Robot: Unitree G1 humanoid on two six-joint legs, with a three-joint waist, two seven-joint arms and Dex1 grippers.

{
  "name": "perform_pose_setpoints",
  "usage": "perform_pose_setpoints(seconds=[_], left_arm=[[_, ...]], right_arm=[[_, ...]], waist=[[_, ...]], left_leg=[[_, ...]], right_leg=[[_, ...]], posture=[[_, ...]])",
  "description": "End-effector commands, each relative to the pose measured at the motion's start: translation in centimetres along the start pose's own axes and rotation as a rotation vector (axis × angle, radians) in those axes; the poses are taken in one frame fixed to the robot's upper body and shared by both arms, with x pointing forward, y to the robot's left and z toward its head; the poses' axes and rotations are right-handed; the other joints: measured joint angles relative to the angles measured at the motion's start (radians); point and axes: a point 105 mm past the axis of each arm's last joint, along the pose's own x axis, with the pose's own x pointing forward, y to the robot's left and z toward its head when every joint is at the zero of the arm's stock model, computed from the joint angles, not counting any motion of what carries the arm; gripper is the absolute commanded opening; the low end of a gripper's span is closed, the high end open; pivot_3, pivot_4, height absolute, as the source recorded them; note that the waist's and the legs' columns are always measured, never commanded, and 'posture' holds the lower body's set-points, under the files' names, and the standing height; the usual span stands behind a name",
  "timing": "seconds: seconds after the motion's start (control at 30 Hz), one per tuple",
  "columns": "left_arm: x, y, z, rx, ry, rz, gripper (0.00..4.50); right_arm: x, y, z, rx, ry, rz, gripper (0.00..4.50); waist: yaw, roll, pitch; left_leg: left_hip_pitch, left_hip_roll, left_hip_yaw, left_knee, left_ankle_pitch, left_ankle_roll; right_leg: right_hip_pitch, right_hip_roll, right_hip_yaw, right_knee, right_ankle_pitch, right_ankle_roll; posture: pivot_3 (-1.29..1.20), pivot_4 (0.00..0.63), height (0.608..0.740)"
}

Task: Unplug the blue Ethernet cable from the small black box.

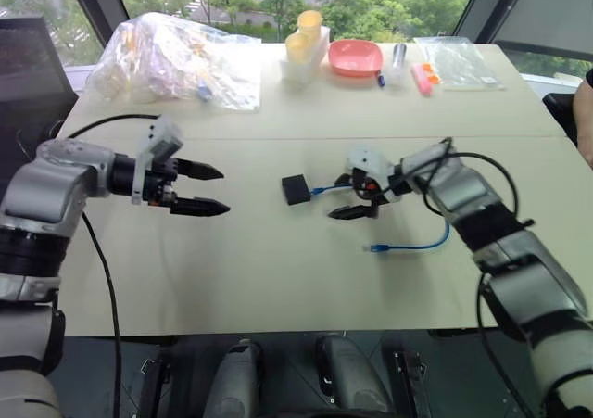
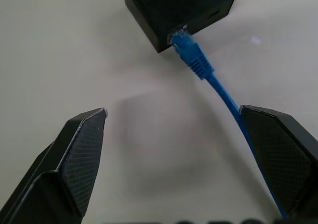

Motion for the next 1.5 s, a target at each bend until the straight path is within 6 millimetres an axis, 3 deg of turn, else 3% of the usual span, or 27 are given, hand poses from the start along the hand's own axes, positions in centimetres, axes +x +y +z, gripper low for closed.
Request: perform_pose_setpoints(seconds=[0.03,0.27,0.5,0.6,0.87,0.97,1.1,1.2,1.3,1.5], left_arm=[[-0.5,-0.9,0.9,0.028,-0.036,0.024,4.46],[-0.5,-1.9,0.3,-0.011,-0.071,0.073,4.46],[-0.6,-2.5,-0.1,-0.027,-0.08,0.115,4.46],[-0.6,-2.6,-0.3,-0.036,-0.08,0.131,4.5],[-0.5,-2.1,-0.5,-0.04,-0.077,0.144,4.5],[-0.5,-0.9,-0.4,-0.055,-0.106,0.163,4.5],[-1.2,2.4,1.3,-0.127,-0.255,0.233,4.5],[-1.3,4.4,2.5,-0.183,-0.343,0.233,4.5],[-0.1,6.1,3.8,-0.221,-0.411,0.201,4.5],[3.0,7.3,5.7,-0.237,-0.454,0.114,4.5]], right_arm=[[-0.1,-1.0,0.3,-0.047,0.02,0.012,4.5],[0.9,-1.4,0.6,-0.08,0.07,0.035,4.5],[3.1,-0.7,0.8,-0.13,0.092,0.041,4.5],[3.8,-0.6,1.0,-0.142,0.083,0.024,3.64],[3.9,-1.2,-0.1,-0.199,0.124,-0.043,0.03],[2.7,-3.3,0.8,-0.277,0.118,-0.215,0.03],[-1.0,-5.4,4.2,-0.582,0.003,-0.46,0.03],[-3.4,-4.8,6.7,-0.748,-0.119,-0.6,0.03],[-5.3,-3.4,8.5,-0.839,-0.211,-0.71,0.03],[-6.0,-1.7,9.8,-0.893,-0.242,-0.803,0.03]], waist=[[0.002,0.0,0.0],[0.002,0.0,0.0],[-0.01,0.0,0.0],[-0.025,0.0,0.0],[-0.023,0.0,0.0],[-0.02,0.0,0.0],[-0.003,0.0,0.0],[0.004,0.0,0.0],[0.005,0.0,0.0],[0.004,0.0,0.0]], left_leg=[[0.0,0.0,-0.001,0.0,0.0,0.0],[0.003,0.0,-0.002,0.009,0.002,-0.003],[0.018,0.0,-0.004,0.009,0.001,-0.003],[0.019,0.0,-0.007,0.009,0.002,-0.003],[0.024,0.0,-0.006,0.01,0.002,-0.004],[0.024,0.0,-0.006,0.01,0.002,-0.004],[0.021,-0.001,-0.007,0.011,0.003,-0.005],[0.017,-0.002,-0.006,0.012,0.003,-0.004],[0.016,-0.002,-0.006,0.01,0.003,-0.004],[0.015,-0.002,-0.006,0.009,0.002,-0.004]], right_leg=[[0.0,0.0,0.0,0.0,0.0,0.0],[0.004,0.002,-0.001,0.007,0.0,-0.001],[0.018,0.002,-0.001,0.007,0.0,-0.001],[0.019,0.003,-0.001,0.008,0.0,-0.001],[0.022,0.003,-0.001,0.011,0.001,-0.003],[0.023,0.003,-0.001,0.011,0.001,-0.003],[0.02,0.002,-0.001,0.01,0.001,-0.003],[0.017,0.002,-0.001,0.01,0.001,-0.002],[0.015,0.002,-0.001,0.01,0.0,-0.001],[0.015,0.002,-0.001,0.009,0.0,-0.001]], posture=[[0.0,0.15,0.735],[0.0,0.15,0.735],[0.0,0.15,0.735],[0.0,0.15,0.735],[0.0,0.15,0.735],[0.0,0.15,0.735],[0.0,0.15,0.735],[0.0,0.15,0.735],[0.0,0.15,0.735],[0.0,0.15,0.735]])
